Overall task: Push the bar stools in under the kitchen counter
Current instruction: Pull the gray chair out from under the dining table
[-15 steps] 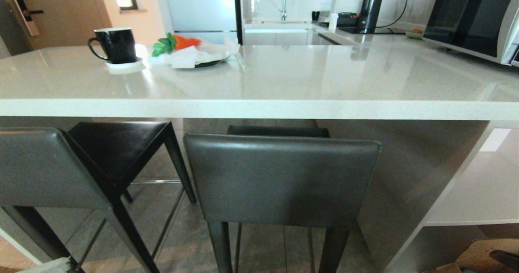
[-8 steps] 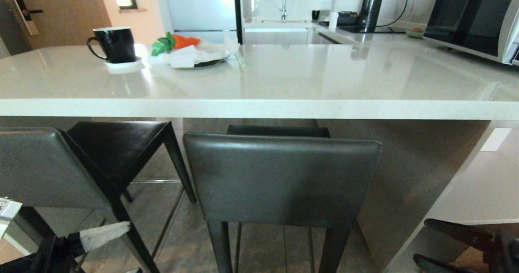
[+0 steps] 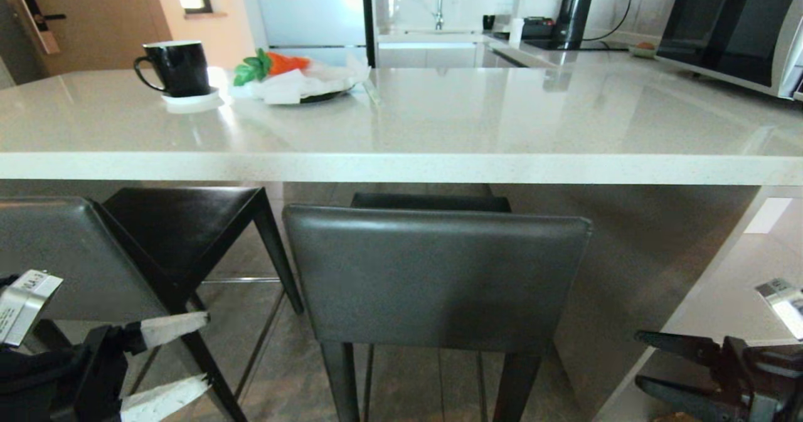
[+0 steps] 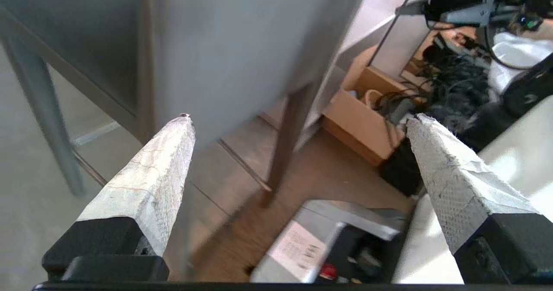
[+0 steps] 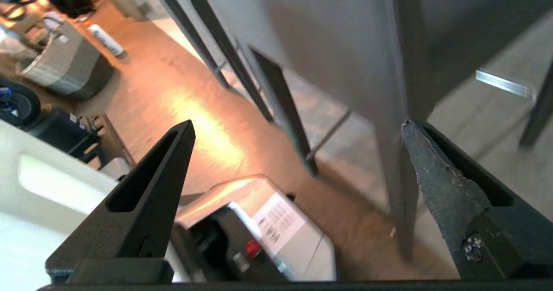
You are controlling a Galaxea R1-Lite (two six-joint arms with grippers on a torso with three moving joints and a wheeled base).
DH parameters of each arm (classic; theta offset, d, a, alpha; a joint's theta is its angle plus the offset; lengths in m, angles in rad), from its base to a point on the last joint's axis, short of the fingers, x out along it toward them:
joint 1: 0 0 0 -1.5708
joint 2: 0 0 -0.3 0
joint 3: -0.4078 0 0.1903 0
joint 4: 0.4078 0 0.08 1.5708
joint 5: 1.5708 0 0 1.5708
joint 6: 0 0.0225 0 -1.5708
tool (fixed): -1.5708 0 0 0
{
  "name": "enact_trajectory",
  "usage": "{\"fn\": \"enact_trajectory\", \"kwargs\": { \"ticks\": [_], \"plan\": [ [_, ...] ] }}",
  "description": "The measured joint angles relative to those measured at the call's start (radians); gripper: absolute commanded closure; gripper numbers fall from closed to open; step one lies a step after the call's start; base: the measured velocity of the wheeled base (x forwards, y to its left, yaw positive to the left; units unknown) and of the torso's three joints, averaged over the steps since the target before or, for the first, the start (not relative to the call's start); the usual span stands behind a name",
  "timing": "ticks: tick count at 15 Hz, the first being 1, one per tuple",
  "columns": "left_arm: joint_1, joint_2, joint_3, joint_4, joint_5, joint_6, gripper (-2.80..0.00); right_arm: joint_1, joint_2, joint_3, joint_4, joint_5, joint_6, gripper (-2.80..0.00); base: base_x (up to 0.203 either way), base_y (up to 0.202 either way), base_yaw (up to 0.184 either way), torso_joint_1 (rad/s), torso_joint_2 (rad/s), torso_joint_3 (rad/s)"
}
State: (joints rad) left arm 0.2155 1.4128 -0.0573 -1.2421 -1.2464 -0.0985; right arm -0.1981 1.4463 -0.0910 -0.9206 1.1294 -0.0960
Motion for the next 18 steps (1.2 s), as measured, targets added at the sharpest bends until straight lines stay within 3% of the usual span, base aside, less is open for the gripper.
{"fn": "enact_trajectory", "kwargs": {
  "ticks": [4,6,10,14,18],
  "plan": [
    [-0.001,0.216,-0.021,-0.222,-0.003,0.002,-2.8,0.04,0.198,-0.067,-0.186,0.007,0.005,-2.8,0.0,0.0,0.0,0.0,0.0,0.0],
    [-0.003,0.313,-0.068,-0.269,-0.001,0.001,-2.8,0.05,0.277,-0.114,-0.256,-0.002,0.016,-2.8,0.0,0.0,0.0,0.0,0.0,0.0],
    [-0.052,0.439,-0.186,-0.279,0.014,-0.006,-2.8,0.097,0.399,-0.161,-0.371,-0.027,0.038,-2.8,0.0,0.0,0.0,0.0,0.0,0.0],
    [-0.139,0.55,-0.261,-0.279,0.081,-0.004,-2.8,0.13,0.56,-0.162,-0.564,-0.061,0.048,-2.8,0.0,0.0,0.0,0.0,0.0,0.0],
    [-0.142,0.643,-0.372,-0.279,0.09,-0.028,-2.8,0.137,0.651,-0.221,-0.601,-0.085,0.072,-2.8,0.0,0.0,0.0,0.0,0.0,0.0]
  ]
}}
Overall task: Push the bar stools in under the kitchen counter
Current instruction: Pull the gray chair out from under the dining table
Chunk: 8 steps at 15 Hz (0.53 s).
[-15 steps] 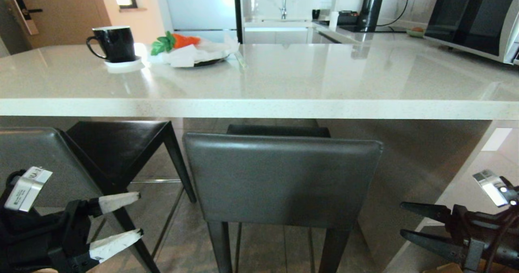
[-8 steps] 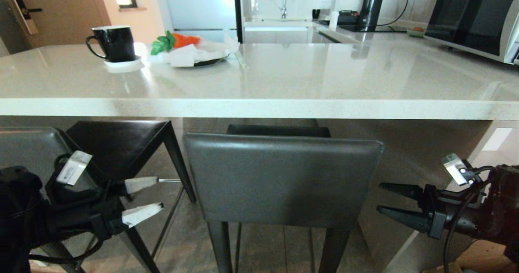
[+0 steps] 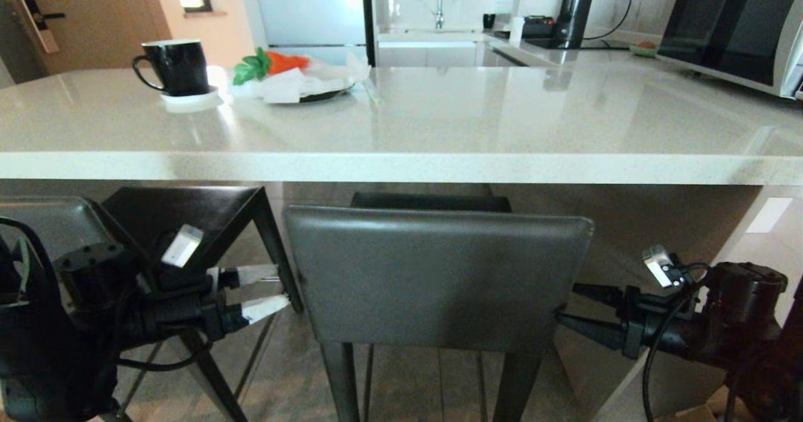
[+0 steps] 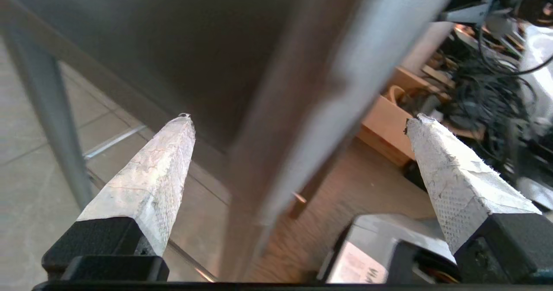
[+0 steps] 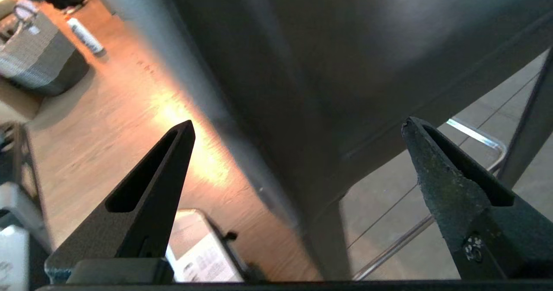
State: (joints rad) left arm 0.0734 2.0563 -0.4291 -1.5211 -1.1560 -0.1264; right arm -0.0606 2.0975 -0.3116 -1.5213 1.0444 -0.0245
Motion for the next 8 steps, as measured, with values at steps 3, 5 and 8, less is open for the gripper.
{"fn": "enact_trajectory", "kwargs": {
  "ticks": [3,5,8],
  "plan": [
    [-0.008,0.039,-0.057,0.0,0.0,-0.002,-2.8,0.003,0.019,-0.051,0.001,0.007,0.02,-2.8,0.0,0.0,0.0,0.0,0.0,0.0],
    [-0.018,0.056,-0.091,0.0,-0.006,-0.003,-2.8,0.015,0.016,-0.065,0.002,0.013,0.021,-2.8,0.0,0.0,0.0,0.0,0.0,0.0],
    [-0.048,0.072,-0.127,0.0,-0.012,-0.002,-2.8,0.052,-0.011,-0.092,0.0,0.021,0.075,-2.8,0.0,0.0,0.0,0.0,0.0,0.0]
  ]
}}
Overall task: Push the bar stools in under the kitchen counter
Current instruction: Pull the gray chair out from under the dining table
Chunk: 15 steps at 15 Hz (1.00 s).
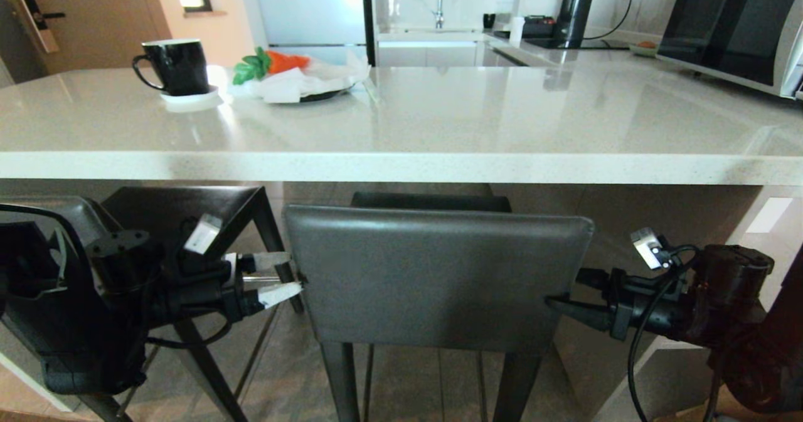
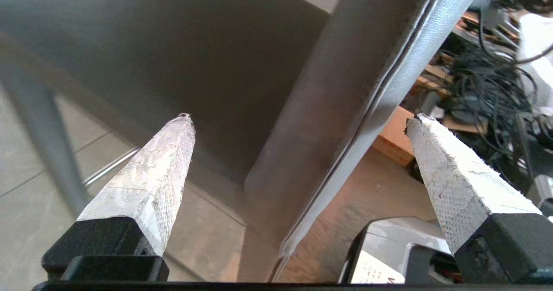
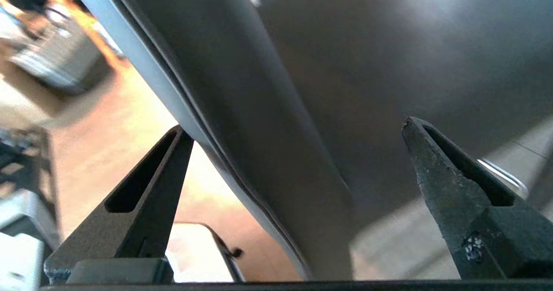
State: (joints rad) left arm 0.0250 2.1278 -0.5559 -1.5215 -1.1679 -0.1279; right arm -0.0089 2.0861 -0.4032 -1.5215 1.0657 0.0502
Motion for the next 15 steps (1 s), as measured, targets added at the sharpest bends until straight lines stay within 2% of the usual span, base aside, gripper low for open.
{"fn": "enact_trajectory", "kwargs": {
  "ticks": [4,9,11,13,15],
  "plan": [
    [-0.049,0.032,-0.025,0.0,0.0,0.004,-2.8,0.043,-0.035,-0.026,-0.001,0.0,0.066,-2.8,0.0,0.0,0.0,0.0,0.0,0.0],
    [-0.101,0.024,-0.022,0.0,0.007,0.009,-2.8,0.096,-0.062,-0.003,-0.001,-0.001,0.073,-2.8,0.0,0.0,0.0,0.0,0.0,0.0],
    [-0.107,0.007,-0.02,0.0,0.05,0.008,-2.8,0.101,-0.064,0.001,-0.001,-0.001,0.072,-2.8,0.0,0.0,0.0,0.0,0.0,0.0],
    [-0.131,0.0,-0.017,0.0,0.136,0.012,-2.8,0.102,-0.064,0.002,-0.001,-0.003,0.072,-2.8,0.0,0.0,0.0,0.0,0.0,0.0],
    [-0.156,0.0,-0.009,0.0,0.164,0.015,-2.8,0.102,-0.063,0.003,0.0,-0.003,0.071,-2.8,0.0,0.0,0.0,0.0,0.0,0.0]
  ]
}}
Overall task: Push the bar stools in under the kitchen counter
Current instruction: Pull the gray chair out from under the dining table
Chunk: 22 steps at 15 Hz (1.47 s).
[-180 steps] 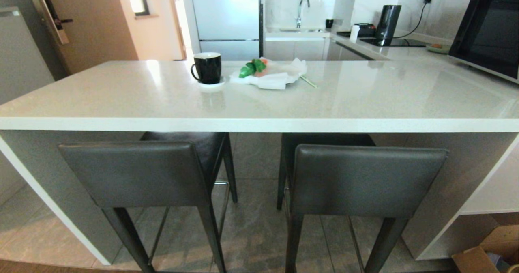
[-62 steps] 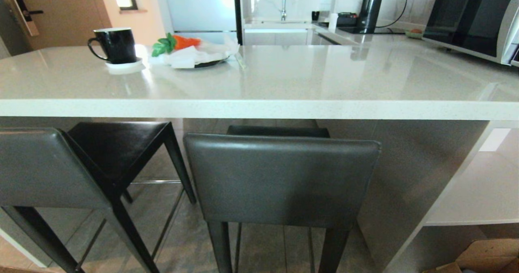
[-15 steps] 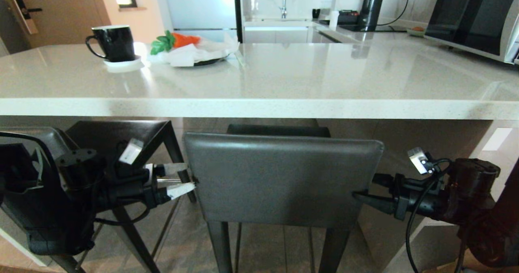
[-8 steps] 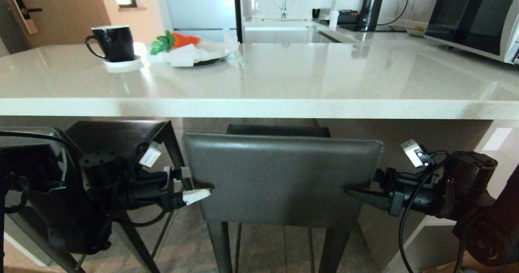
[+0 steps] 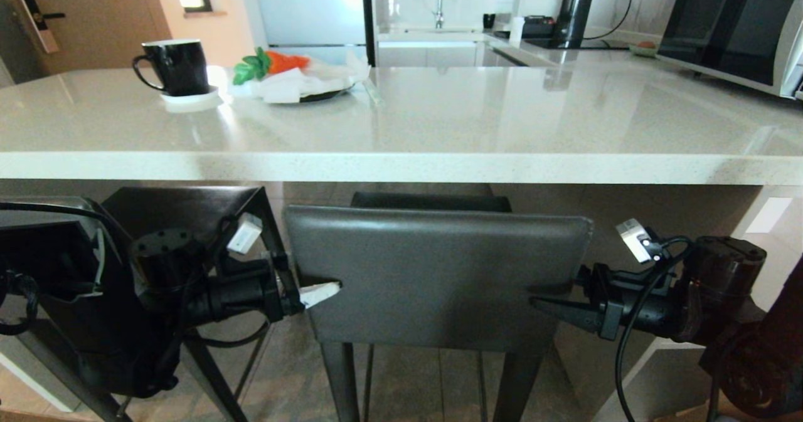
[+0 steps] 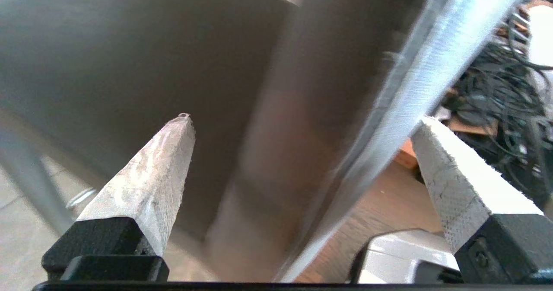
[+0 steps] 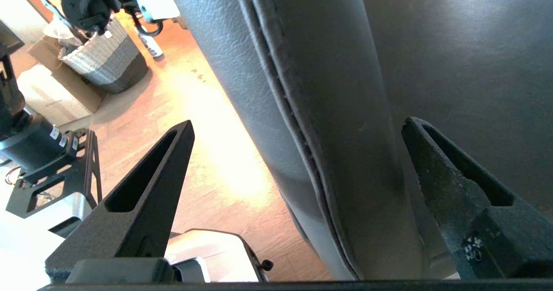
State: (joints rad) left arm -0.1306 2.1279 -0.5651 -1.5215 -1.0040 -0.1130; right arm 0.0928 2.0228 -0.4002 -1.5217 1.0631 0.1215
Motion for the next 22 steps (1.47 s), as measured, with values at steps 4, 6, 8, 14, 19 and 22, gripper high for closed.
{"fn": "enact_trajectory", "kwargs": {
  "ticks": [4,6,8,14,19,22],
  "plan": [
    [-0.012,0.0,0.019,0.0,-0.002,0.002,-2.8,0.0,0.004,-0.003,0.0,0.0,-0.003,-2.8,0.0,0.0,0.0,0.002,0.01,0.001],
    [-0.019,0.0,0.04,0.0,-0.004,0.003,-2.8,0.004,0.012,-0.008,0.0,0.0,-0.004,-2.8,0.0,0.0,0.0,0.0,0.0,0.0],
    [-0.022,0.0,0.045,0.0,-0.004,0.005,-2.8,0.01,0.019,-0.01,0.0,-0.001,-0.005,-2.8,0.0,0.0,0.0,0.0,0.0,0.0],
    [-0.012,0.017,0.055,-0.001,0.004,0.057,-2.8,0.014,0.031,-0.024,-0.002,-0.009,-0.006,-2.8,-0.073,0.0,0.0,0.003,0.0,0.002],
    [-0.016,0.04,0.053,-0.003,-0.003,0.076,-2.8,0.015,0.039,-0.024,-0.002,-0.006,-0.006,-2.8,-0.192,0.0,-0.001,0.002,0.0,0.005],
    [-0.008,0.051,0.052,-0.002,-0.005,0.082,-2.8,0.016,0.044,-0.024,-0.003,-0.003,-0.007,-2.8,-0.19,0.0,-0.002,0.002,0.0,0.004]
  ]
}}
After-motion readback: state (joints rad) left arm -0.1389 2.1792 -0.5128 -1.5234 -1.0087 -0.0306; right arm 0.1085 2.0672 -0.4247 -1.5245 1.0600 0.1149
